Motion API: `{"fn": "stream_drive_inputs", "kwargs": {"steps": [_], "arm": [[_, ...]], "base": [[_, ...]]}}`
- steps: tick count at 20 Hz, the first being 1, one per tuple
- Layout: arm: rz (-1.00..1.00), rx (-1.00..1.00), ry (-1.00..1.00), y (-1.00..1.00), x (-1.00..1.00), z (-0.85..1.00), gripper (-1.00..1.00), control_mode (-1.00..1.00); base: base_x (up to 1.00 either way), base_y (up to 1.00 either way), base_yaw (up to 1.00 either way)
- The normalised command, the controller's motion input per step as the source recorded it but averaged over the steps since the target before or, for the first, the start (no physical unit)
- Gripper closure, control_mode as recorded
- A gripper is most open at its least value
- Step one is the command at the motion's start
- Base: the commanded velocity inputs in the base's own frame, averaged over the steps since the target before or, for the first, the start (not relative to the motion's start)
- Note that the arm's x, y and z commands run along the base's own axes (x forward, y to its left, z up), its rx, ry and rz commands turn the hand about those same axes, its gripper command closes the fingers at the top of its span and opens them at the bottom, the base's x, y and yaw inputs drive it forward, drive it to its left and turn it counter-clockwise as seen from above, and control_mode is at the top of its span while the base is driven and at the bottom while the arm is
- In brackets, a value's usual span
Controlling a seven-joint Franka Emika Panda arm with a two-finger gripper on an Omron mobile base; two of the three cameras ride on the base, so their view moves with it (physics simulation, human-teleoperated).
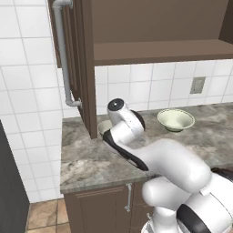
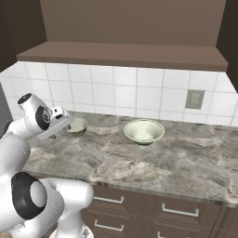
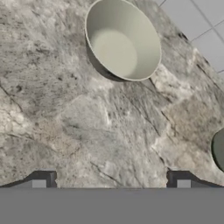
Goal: Pick up the bowls on the counter and stack them on top of one another in the open cabinet. Place the smaller bowl on top of the larger bowl.
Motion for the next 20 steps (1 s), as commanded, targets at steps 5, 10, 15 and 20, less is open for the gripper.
{"fn": "stream_drive_inputs", "kwargs": {"steps": [5, 10, 15, 20], "arm": [[0.00, 0.00, 0.00, 0.30, 0.28, -0.06, -1.00, -1.00], [0.00, 0.00, -0.02, 0.07, 0.29, -0.08, -1.00, -1.00], [0.00, 0.00, -0.02, 0.00, 0.29, -0.16, -1.00, -1.00], [0.00, 0.00, 0.00, 0.00, 0.24, -0.32, -1.00, -1.00]], "base": [[0.00, 0.00, 0.00], [0.00, 0.00, 0.00], [0.00, 0.00, 0.00], [0.00, 0.00, 0.00]]}}
